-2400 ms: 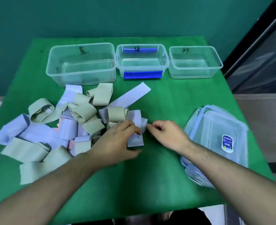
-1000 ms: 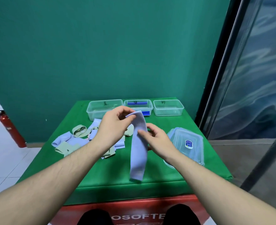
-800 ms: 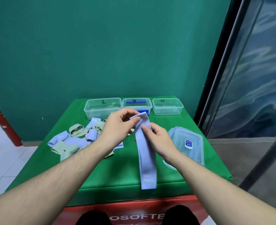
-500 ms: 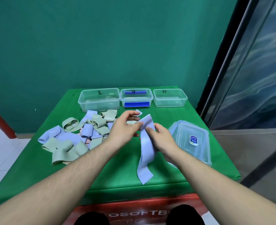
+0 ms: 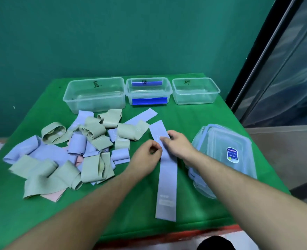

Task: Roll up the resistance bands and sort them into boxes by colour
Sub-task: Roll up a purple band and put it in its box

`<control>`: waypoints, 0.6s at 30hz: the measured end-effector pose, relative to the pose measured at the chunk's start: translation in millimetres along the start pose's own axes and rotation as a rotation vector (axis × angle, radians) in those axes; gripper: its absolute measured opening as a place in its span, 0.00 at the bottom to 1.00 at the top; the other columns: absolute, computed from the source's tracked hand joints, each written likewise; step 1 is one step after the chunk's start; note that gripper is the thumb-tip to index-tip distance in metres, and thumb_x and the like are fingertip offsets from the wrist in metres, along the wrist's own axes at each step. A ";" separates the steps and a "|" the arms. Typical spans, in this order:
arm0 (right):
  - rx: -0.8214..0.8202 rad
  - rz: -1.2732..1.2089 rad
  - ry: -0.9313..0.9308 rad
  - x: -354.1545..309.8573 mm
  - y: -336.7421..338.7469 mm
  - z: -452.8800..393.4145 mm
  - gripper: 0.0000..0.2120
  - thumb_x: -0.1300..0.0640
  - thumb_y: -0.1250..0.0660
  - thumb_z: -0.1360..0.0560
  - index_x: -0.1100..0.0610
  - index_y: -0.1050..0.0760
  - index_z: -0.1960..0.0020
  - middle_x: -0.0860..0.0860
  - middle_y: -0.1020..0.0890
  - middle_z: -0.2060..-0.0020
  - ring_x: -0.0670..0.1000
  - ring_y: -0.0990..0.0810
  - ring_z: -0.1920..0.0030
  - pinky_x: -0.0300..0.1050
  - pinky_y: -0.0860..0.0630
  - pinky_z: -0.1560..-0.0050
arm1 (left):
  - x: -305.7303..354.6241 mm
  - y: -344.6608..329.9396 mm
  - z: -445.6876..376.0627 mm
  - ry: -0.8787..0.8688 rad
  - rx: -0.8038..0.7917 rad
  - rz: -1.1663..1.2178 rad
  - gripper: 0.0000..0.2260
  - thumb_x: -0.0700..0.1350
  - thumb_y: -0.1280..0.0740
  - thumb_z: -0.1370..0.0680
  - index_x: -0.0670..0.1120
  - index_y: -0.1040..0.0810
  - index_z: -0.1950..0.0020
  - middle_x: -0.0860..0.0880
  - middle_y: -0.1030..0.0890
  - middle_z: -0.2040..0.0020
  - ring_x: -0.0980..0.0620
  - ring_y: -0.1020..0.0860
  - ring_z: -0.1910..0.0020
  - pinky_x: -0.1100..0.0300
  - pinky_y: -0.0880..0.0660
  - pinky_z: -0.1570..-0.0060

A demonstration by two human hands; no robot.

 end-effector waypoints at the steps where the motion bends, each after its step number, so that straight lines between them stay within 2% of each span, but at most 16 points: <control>1: -0.008 0.001 -0.007 -0.2 1.5 -5.5 0.09 0.57 0.35 0.21 0.52 0.26 0.61 0.42 0.25 0.72 0.40 0.30 0.74 0.34 0.34 0.72 | -4.6 -1.5 -4.5 -0.018 -0.005 -0.040 0.03 0.43 0.33 0.21 0.51 0.24 0.52 0.56 0.21 0.53 0.61 0.24 0.56 0.72 0.32 0.57; 4: -0.012 -0.037 -0.048 -0.6 5.5 -24.9 0.05 0.58 0.33 0.22 0.54 0.22 0.57 0.47 0.22 0.68 0.43 0.28 0.73 0.35 0.33 0.72 | -16.3 -4.2 -16.3 -0.104 -0.011 -0.182 0.05 0.45 0.33 0.22 0.52 0.23 0.47 0.57 0.24 0.46 0.59 0.26 0.46 0.67 0.32 0.47; 7: 0.057 0.038 -0.040 0.7 7.1 -45.5 0.06 0.57 0.33 0.23 0.60 0.21 0.54 0.55 0.19 0.63 0.51 0.25 0.64 0.42 0.29 0.62 | -27.0 -4.8 -22.9 -0.214 0.016 -0.310 0.09 0.44 0.31 0.23 0.49 0.21 0.42 0.52 0.26 0.34 0.56 0.31 0.32 0.65 0.37 0.35; 9: 0.093 0.161 -0.030 2.8 7.1 -56.6 0.09 0.55 0.32 0.24 0.59 0.20 0.48 0.55 0.16 0.55 0.54 0.20 0.56 0.47 0.23 0.52 | -35.3 -4.7 -24.6 -0.231 -0.013 -0.400 0.12 0.45 0.32 0.22 0.51 0.22 0.39 0.50 0.30 0.28 0.54 0.35 0.27 0.59 0.40 0.29; 11: 0.081 0.209 -0.044 4.7 7.6 -61.0 0.13 0.54 0.31 0.26 0.57 0.21 0.44 0.54 0.16 0.49 0.54 0.18 0.51 0.48 0.22 0.48 | -40.8 -4.9 -22.0 -0.264 -0.031 -0.461 0.13 0.47 0.33 0.22 0.53 0.23 0.37 0.51 0.32 0.26 0.53 0.35 0.27 0.58 0.41 0.29; 13: 0.101 0.250 -0.074 10.4 9.3 -63.8 0.20 0.52 0.33 0.31 0.59 0.22 0.41 0.57 0.18 0.45 0.51 0.23 0.52 0.43 0.26 0.52 | -40.8 -6.3 -15.3 -0.327 -0.022 -0.484 0.13 0.47 0.33 0.22 0.53 0.23 0.37 0.52 0.31 0.28 0.53 0.33 0.30 0.58 0.41 0.31; 14: 0.104 0.259 -0.093 13.9 10.9 -63.7 0.20 0.53 0.34 0.32 0.58 0.23 0.42 0.57 0.19 0.45 0.50 0.27 0.53 0.41 0.29 0.55 | -40.1 -8.0 -10.9 -0.367 -0.022 -0.498 0.12 0.46 0.33 0.22 0.52 0.22 0.38 0.51 0.29 0.29 0.52 0.31 0.31 0.56 0.39 0.31; 16: 0.104 0.268 -0.131 13.0 14.0 -53.4 0.09 0.59 0.36 0.29 0.54 0.26 0.49 0.53 0.23 0.52 0.50 0.31 0.55 0.38 0.33 0.64 | -40.9 -12.4 1.0 -0.437 -0.041 -0.521 0.11 0.47 0.33 0.23 0.51 0.21 0.40 0.52 0.27 0.33 0.52 0.29 0.34 0.53 0.36 0.32; 17: 0.095 0.255 -0.141 11.2 14.6 -47.3 0.11 0.62 0.38 0.28 0.54 0.26 0.47 0.52 0.25 0.51 0.51 0.29 0.54 0.37 0.33 0.65 | -42.2 -14.1 7.6 -0.456 -0.051 -0.519 0.11 0.47 0.34 0.23 0.51 0.21 0.40 0.52 0.26 0.33 0.52 0.29 0.34 0.55 0.36 0.32; 18: 0.083 0.248 -0.142 10.6 14.9 -41.6 0.18 0.63 0.39 0.27 0.56 0.26 0.37 0.52 0.24 0.46 0.52 0.26 0.50 0.38 0.30 0.61 | -43.7 -15.2 15.6 -0.467 -0.054 -0.513 0.11 0.47 0.34 0.23 0.51 0.21 0.41 0.53 0.27 0.33 0.53 0.29 0.34 0.57 0.37 0.33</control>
Point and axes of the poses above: each hand's wrist, its own z-axis away from the middle knuckle, its own y-axis out of the back of the hand, x = y × z, the point moved 1 cm from there along -z, towards the middle knuckle
